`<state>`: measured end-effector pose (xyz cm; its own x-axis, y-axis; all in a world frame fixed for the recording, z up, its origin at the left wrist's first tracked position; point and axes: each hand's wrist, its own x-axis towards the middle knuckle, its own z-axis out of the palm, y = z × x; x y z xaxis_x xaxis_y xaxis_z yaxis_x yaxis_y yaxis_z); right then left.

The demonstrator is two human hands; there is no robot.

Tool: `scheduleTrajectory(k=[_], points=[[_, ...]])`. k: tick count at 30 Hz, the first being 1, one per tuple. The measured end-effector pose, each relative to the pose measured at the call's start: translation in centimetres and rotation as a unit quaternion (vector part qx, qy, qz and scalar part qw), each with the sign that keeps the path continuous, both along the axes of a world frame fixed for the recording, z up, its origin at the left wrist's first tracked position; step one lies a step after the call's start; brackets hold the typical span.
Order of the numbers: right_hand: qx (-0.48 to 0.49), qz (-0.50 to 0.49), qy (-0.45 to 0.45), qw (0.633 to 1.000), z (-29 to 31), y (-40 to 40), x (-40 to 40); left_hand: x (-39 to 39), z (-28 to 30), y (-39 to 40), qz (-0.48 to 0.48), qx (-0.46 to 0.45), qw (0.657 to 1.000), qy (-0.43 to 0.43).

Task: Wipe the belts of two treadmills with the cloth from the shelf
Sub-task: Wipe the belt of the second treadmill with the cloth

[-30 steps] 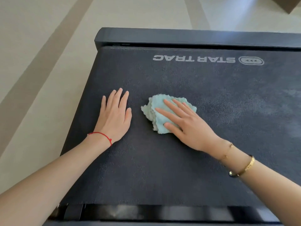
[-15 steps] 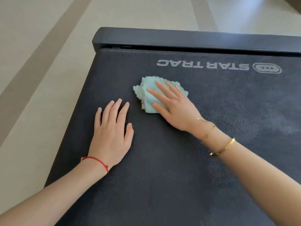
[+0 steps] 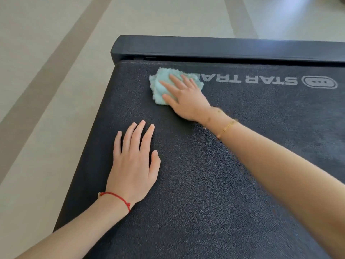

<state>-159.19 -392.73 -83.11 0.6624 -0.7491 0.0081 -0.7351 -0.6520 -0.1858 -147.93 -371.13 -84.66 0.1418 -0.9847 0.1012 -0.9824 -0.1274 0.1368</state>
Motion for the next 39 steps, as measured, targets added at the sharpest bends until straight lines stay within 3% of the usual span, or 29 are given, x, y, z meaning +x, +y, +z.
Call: scheduleTrajectory(k=[3, 7, 9, 16, 19, 26, 35, 39], points=[[0.001, 0.032, -0.01, 0.999, -0.2, -0.2, -4.6, 0.1, -0.1, 0.0, -0.001, -0.004, 1.0, 0.004], [0.017, -0.156, 0.001, 0.988, 0.1, -5.4, -10.2, 0.2, -0.2, 0.0, -0.003, -0.007, 1.0, 0.01], [0.018, -0.192, -0.005, 0.981, 0.0, -4.8, -10.5, 0.2, -0.2, 0.0, -0.002, -0.011, 1.0, 0.015], [0.001, 0.053, -0.041, 0.998, -0.5, 14.4, -12.6, 0.1, -0.4, 0.2, -0.004, -0.036, 0.999, 0.024], [0.003, 0.07, -0.039, 0.997, 0.2, 15.3, -14.7, 0.1, -0.4, 0.3, -0.006, -0.035, 0.999, 0.028], [0.0, -0.196, -0.039, 0.98, -0.9, 6.8, -15.0, 0.0, 0.0, 0.3, -0.007, -0.032, 0.998, 0.045], [0.011, 0.075, -0.038, 0.996, 0.2, 25.7, -18.0, -1.9, 0.3, 1.6, 0.026, 0.004, 0.997, 0.068], [0.008, 0.052, -0.024, 0.998, -0.2, 21.7, -20.6, -3.1, 0.2, 2.7, 0.025, 0.006, 0.998, 0.057]])
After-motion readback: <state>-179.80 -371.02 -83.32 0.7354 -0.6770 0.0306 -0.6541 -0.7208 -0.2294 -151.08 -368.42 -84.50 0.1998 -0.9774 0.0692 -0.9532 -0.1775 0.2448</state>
